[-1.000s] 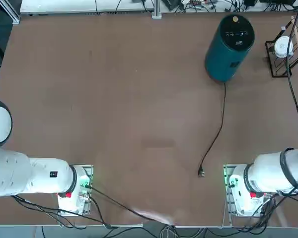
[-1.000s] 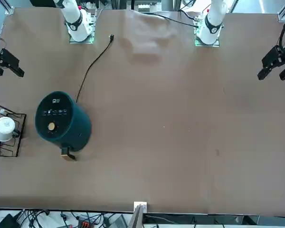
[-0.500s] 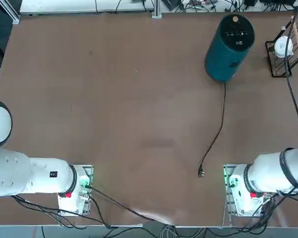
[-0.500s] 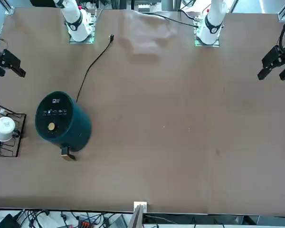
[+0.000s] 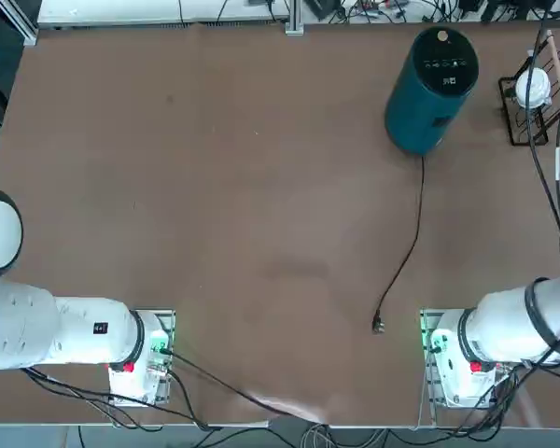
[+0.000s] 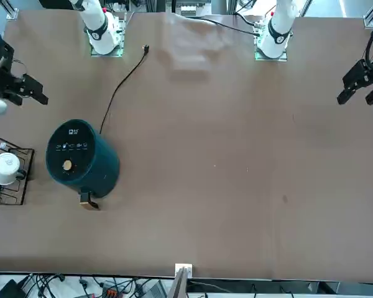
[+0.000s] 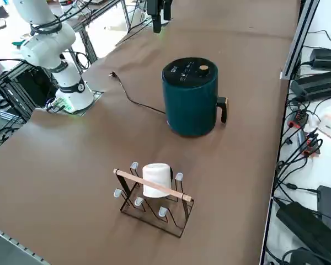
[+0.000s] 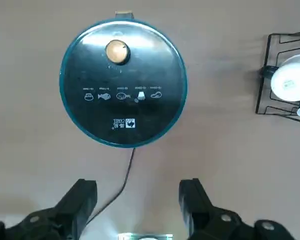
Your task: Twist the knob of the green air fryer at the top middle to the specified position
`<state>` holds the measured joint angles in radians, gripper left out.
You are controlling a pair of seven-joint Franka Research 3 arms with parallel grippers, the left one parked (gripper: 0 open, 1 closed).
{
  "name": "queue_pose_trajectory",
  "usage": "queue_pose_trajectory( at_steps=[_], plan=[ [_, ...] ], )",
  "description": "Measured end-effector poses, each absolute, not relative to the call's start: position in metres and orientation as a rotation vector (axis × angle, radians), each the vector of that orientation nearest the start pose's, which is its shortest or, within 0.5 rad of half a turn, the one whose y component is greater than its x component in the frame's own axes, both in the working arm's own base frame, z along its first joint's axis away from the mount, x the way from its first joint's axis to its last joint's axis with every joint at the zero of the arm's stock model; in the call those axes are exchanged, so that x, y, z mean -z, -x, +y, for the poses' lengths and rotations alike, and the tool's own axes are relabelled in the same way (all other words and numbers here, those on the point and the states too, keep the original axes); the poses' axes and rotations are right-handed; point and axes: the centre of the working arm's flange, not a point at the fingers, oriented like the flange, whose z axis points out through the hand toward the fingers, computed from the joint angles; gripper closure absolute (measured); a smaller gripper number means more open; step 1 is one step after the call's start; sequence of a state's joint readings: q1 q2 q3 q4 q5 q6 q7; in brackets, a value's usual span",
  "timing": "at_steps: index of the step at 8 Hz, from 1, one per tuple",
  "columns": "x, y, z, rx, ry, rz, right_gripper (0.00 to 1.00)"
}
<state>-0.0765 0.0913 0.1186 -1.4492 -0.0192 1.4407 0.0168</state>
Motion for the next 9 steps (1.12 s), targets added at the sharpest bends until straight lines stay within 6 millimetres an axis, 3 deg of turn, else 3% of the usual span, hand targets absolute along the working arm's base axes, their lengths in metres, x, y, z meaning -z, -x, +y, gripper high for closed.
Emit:
queue_pose_trajectory(
  at_steps=[2, 7, 9],
  plan=[
    [-0.61, -0.575, 0.017, -0.163, 3.147, -0.036, 0.0],
    [-0.551, -0.617, 0.021, -0.147, 3.134, -0.05, 0.0],
    [-0.537, -0.626, 0.03, -0.13, 3.131, -0.074, 0.0]
  ],
)
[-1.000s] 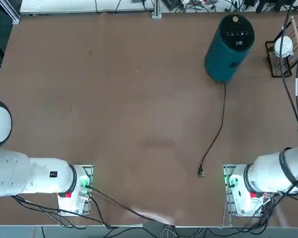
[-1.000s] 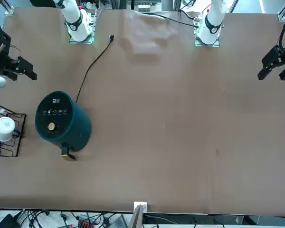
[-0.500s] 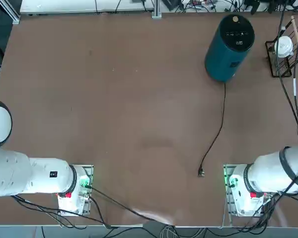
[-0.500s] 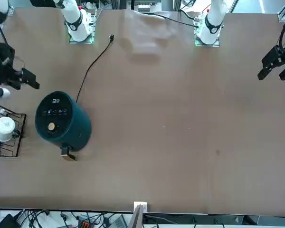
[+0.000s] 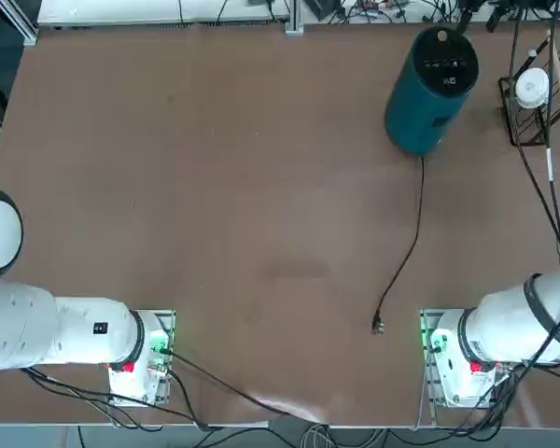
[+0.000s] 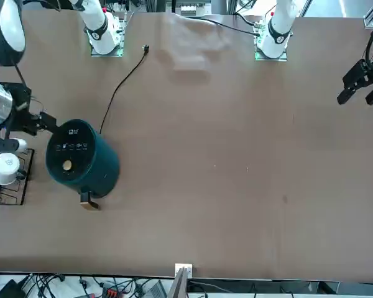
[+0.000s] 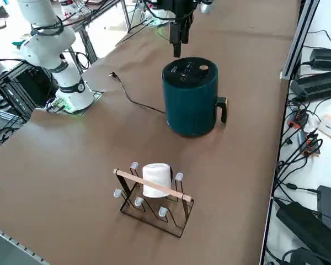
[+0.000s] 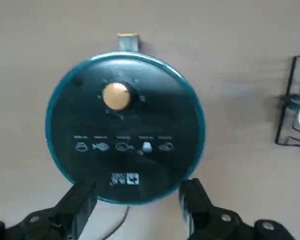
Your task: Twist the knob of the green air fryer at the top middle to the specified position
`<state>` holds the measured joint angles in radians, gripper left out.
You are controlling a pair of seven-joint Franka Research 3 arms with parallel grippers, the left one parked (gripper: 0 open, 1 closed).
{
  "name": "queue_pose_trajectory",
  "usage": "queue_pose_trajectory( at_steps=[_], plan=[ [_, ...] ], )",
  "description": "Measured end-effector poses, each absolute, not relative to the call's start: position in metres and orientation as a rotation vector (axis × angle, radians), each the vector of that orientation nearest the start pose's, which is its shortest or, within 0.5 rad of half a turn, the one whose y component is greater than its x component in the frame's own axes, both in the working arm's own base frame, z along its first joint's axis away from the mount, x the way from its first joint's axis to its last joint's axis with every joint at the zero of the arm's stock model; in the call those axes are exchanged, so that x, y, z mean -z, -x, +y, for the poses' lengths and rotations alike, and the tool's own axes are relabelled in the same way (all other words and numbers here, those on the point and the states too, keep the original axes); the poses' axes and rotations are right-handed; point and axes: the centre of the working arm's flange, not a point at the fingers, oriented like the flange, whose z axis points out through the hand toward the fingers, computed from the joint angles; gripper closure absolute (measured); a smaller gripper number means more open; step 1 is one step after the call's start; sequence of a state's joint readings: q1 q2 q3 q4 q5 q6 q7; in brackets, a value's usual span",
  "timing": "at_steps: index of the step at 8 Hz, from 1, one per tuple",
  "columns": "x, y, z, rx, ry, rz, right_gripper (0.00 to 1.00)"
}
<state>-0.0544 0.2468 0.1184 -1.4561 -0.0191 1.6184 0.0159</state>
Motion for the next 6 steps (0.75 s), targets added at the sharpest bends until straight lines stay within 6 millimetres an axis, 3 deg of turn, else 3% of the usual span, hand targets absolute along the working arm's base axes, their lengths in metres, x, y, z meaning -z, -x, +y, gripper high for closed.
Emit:
queue_pose_trajectory(
  at_steps=[3, 6],
  plan=[
    [-0.519, -0.641, 0.058, -0.065, 3.126, -0.137, 0.0],
    [-0.478, -0.66, 0.056, -0.074, 3.119, -0.129, 0.0]
  ],
)
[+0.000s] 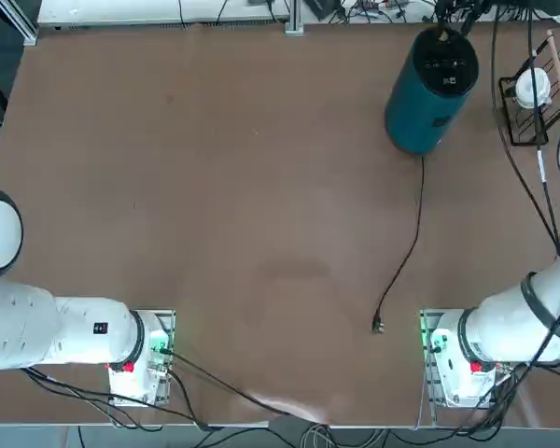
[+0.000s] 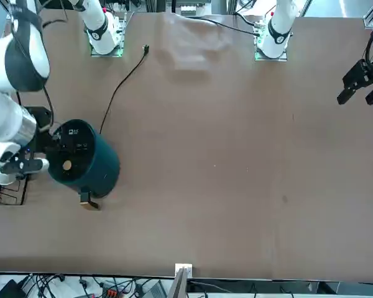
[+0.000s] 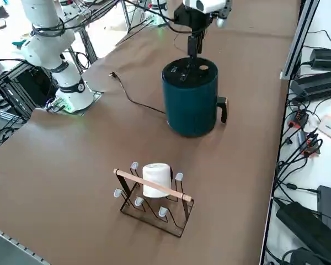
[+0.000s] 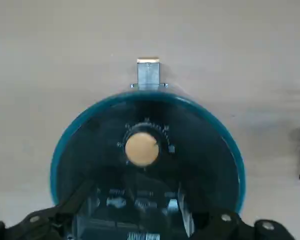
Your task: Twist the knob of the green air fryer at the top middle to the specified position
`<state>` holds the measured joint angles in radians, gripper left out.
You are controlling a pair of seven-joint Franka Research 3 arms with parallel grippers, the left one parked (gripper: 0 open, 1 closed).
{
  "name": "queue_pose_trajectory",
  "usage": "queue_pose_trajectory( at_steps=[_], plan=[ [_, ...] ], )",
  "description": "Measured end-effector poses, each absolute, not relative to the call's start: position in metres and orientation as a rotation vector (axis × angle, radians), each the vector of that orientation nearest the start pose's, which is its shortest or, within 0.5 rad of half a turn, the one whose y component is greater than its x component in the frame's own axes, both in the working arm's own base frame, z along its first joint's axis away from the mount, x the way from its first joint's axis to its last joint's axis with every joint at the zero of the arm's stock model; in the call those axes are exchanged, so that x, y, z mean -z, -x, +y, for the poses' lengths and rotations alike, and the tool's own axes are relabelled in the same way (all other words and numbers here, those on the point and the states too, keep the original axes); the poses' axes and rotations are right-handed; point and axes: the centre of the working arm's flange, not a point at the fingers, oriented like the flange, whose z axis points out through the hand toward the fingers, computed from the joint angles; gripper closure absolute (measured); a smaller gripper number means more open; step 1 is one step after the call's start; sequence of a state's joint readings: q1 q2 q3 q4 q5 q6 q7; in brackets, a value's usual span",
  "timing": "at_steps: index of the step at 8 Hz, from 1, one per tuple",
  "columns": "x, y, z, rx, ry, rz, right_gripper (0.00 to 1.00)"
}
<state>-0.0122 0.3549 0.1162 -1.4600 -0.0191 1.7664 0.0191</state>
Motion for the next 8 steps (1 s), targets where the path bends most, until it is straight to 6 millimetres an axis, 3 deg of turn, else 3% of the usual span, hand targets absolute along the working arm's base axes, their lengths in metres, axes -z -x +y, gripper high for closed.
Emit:
queue_pose_trajectory(
  at_steps=[2, 3, 8],
  plan=[
    [-0.446, -0.674, 0.057, -0.059, 3.113, -0.126, 0.0],
    [-0.44, -0.678, 0.059, -0.046, 3.111, -0.131, 0.0],
    [-0.444, -0.678, 0.07, -0.029, 3.112, -0.158, 0.0]
  ],
)
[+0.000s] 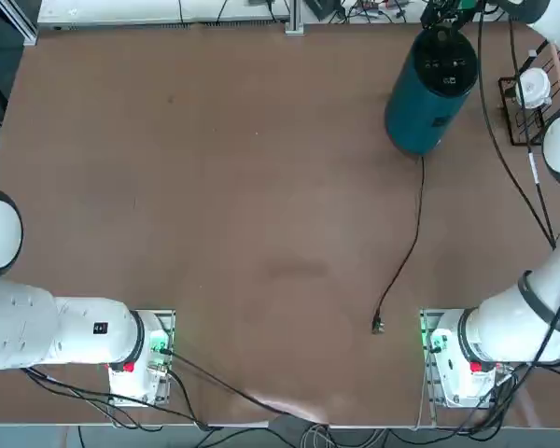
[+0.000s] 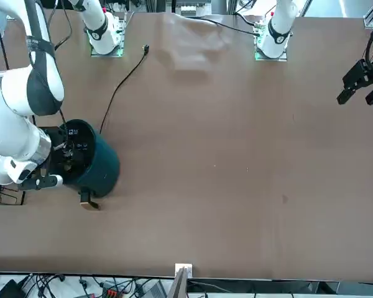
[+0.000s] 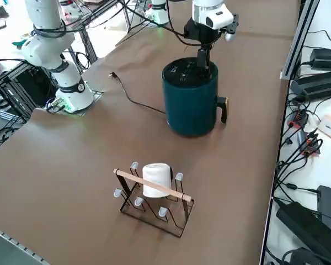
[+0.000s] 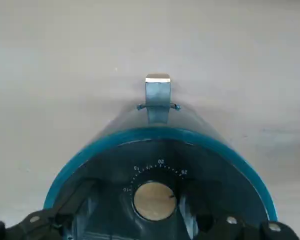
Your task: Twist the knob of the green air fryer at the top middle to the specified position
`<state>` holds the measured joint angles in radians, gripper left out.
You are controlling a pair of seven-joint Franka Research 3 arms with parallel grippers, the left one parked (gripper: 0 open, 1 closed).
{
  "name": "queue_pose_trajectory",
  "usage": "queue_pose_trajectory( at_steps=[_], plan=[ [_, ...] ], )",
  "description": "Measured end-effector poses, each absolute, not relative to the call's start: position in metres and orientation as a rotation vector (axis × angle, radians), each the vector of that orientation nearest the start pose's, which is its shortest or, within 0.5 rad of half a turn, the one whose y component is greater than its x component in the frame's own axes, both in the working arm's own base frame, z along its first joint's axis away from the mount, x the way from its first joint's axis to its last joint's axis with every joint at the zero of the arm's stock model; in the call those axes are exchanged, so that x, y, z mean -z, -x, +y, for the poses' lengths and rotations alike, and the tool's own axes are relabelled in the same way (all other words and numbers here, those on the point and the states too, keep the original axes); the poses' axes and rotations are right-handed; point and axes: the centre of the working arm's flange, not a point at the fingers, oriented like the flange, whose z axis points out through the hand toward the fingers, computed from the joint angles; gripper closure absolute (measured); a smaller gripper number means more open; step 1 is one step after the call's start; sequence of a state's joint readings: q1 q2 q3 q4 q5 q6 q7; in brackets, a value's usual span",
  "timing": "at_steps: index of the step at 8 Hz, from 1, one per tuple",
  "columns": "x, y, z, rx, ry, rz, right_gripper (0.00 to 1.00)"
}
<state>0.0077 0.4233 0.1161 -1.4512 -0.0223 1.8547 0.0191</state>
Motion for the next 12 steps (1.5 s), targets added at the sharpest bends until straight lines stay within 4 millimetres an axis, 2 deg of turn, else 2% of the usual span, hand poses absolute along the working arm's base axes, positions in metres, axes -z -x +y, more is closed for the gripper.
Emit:
queue_pose_trajectory(
  at_steps=[8, 11, 12],
  plan=[
    [-0.4514, -0.6725, 0.0624, -0.071, 3.121, -0.141, 0.01],
    [-0.4516, -0.6725, 0.0624, -0.071, 3.121, -0.141, 0.11],
    [-0.4516, -0.6724, 0.0623, -0.071, 3.121, -0.14, 0.18]
  ],
)
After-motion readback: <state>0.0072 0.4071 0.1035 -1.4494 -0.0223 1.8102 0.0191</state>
